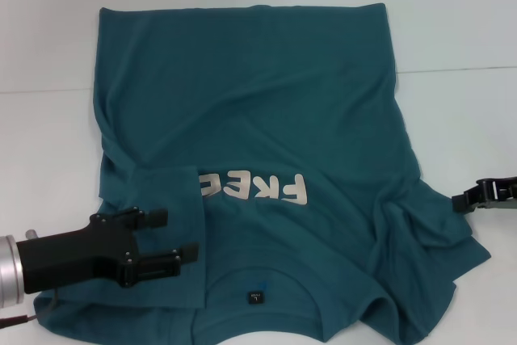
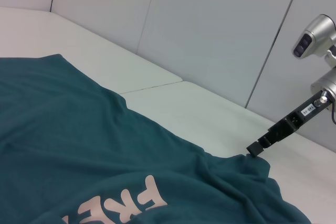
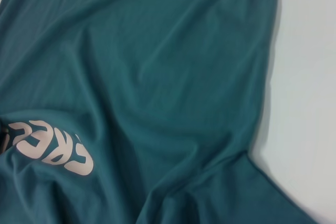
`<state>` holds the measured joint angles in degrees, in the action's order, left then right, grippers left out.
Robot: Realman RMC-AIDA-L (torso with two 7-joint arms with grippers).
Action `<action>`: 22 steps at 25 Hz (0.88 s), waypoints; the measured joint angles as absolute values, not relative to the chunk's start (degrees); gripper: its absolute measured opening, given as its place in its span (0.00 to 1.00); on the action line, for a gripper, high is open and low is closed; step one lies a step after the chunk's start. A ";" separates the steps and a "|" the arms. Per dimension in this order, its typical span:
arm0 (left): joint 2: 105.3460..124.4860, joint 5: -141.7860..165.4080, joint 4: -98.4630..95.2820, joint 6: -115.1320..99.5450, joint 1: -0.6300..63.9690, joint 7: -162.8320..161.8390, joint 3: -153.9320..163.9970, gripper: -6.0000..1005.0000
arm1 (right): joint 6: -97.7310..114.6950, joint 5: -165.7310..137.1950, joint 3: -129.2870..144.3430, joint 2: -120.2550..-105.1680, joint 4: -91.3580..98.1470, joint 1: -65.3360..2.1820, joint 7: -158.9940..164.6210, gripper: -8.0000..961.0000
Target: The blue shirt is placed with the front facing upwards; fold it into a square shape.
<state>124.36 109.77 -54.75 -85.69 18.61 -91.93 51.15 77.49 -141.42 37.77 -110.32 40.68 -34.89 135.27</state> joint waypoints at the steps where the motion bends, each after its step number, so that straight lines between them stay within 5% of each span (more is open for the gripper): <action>1: 124.36 109.76 -54.75 -85.69 18.63 -91.93 51.15 0.86 | 77.51 -141.42 37.78 -110.21 40.74 -34.95 135.26 0.02; 22: 124.36 109.68 -54.69 -85.69 18.63 -91.40 50.22 0.86 | 83.49 -141.31 37.54 -109.42 48.09 -38.96 138.34 0.01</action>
<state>124.36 109.68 -54.69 -85.69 18.63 -91.40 50.22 83.49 -141.32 37.54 -109.42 48.09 -38.96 138.34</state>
